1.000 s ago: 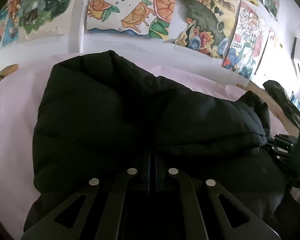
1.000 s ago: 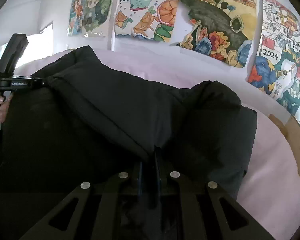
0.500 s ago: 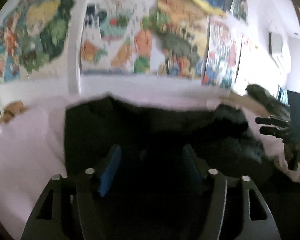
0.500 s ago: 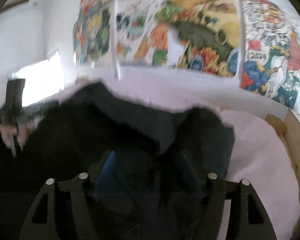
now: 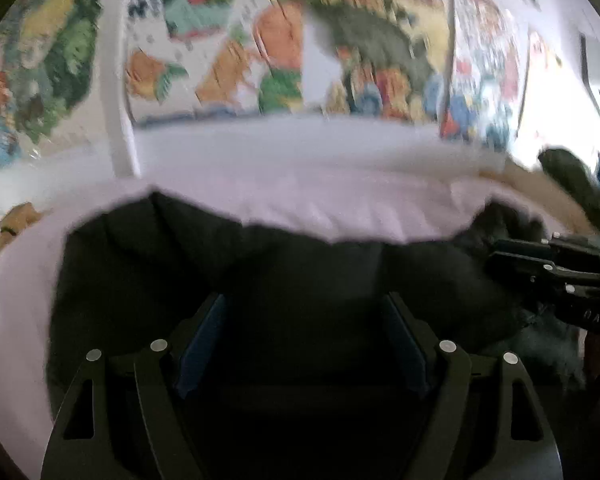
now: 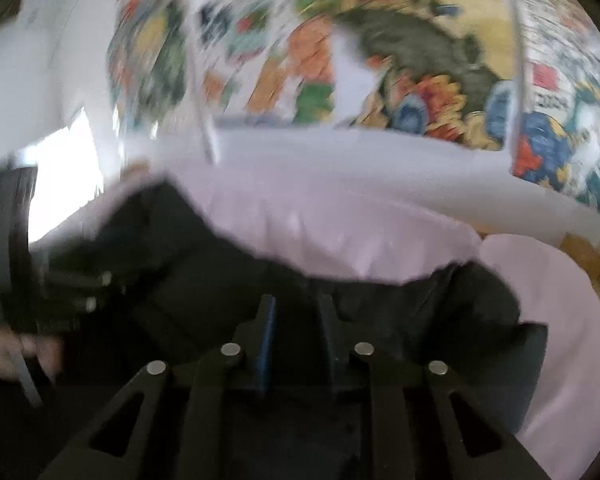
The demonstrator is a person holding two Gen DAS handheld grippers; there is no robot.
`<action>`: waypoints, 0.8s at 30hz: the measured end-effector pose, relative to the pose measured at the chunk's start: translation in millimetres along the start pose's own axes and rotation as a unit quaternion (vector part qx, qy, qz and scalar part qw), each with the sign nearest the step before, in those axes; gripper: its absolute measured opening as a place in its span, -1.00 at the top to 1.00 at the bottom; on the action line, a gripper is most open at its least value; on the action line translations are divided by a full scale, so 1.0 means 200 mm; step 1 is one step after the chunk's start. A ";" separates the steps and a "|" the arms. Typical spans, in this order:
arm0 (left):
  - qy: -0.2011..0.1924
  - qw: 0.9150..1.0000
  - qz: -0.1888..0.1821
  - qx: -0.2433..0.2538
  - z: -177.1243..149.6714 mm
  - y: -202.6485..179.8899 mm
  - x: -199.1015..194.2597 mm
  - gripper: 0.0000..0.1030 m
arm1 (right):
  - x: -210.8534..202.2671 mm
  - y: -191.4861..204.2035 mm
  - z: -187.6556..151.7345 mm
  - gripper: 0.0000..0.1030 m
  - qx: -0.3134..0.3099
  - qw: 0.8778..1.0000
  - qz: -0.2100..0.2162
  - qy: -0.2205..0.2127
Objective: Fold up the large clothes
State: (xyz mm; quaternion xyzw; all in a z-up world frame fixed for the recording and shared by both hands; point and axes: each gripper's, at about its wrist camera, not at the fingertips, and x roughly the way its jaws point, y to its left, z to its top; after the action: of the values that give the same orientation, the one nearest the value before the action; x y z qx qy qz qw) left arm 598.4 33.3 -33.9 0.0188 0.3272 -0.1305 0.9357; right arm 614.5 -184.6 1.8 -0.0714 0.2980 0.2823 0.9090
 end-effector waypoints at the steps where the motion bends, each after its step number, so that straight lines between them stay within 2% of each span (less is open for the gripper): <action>1: 0.009 1.000 -0.016 -0.002 -0.03 0.03 0.01 -0.45 | 0.01 0.03 -0.05 0.61 -0.025 1.000 -0.005 0.008; 5: 0.019 0.999 -0.030 0.016 -0.11 0.07 0.03 -0.48 | 0.01 0.10 -0.23 0.62 -0.121 0.992 -0.033 0.017; 6: 0.019 0.999 -0.030 0.018 -0.12 0.07 0.03 -0.48 | 0.01 0.10 -0.26 0.62 -0.129 0.991 -0.035 0.015; 13: 0.017 0.999 -0.021 0.024 -0.15 0.05 0.10 -0.52 | 0.16 -0.08 -0.32 0.65 -0.041 0.999 0.013 0.021; 24: 0.004 0.999 -0.035 0.013 -0.16 0.06 0.10 -0.63 | 0.11 -0.05 -0.33 0.61 -0.045 0.999 0.005 0.009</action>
State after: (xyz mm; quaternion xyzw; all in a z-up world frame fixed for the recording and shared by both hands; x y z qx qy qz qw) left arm 596.9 44.9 -71.0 0.0205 0.3291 -0.1671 0.9291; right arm 602.7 -202.4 -65.1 -0.1134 0.2936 0.2991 0.9008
